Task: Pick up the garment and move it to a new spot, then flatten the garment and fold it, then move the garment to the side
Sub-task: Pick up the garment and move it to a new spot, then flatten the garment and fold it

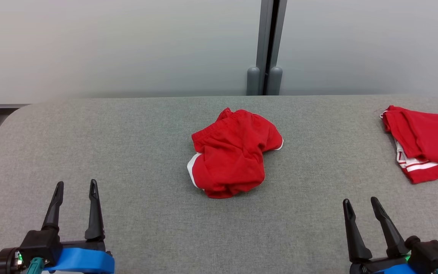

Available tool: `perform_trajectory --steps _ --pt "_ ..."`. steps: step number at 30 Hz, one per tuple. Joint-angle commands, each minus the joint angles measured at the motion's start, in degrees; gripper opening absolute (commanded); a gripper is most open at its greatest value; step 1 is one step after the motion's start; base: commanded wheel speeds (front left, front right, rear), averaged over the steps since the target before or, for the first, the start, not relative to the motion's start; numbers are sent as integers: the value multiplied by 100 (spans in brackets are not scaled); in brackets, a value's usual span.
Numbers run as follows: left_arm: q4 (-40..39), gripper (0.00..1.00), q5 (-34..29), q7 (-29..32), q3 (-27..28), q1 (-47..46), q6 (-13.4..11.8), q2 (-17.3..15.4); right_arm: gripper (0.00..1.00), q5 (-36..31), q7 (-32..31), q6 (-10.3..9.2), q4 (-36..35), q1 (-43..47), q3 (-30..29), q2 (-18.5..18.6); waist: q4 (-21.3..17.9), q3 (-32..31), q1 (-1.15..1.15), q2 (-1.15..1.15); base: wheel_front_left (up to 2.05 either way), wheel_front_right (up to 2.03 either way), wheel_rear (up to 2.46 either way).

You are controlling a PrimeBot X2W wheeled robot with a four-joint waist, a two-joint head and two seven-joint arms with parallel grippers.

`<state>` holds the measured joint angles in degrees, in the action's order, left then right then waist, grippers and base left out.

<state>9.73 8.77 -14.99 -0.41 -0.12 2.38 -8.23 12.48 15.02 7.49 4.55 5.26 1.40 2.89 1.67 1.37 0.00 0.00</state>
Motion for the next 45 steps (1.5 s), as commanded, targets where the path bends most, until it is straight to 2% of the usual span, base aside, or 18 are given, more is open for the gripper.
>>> perform_trajectory --steps 1,32,38,45 --pt "20 100 -50 -27 52 59 28 21 100 -39 20 1 -2 94 -13 -1 -4 -10 0 0 0 0 0" --pt "92 100 -333 -27 330 -116 255 229 100 -58 20 1 28 11 -73 -1 49 81 0 0 0 0 0" --pt "82 100 -346 -27 311 -218 285 276 100 -235 -3 1 210 -657 23 39 131 235 0 0 0 0 0" --pt "100 100 -350 -27 149 -479 325 386 100 -420 -298 1 939 -2476 312 439 455 580 0 0 0 0 0"
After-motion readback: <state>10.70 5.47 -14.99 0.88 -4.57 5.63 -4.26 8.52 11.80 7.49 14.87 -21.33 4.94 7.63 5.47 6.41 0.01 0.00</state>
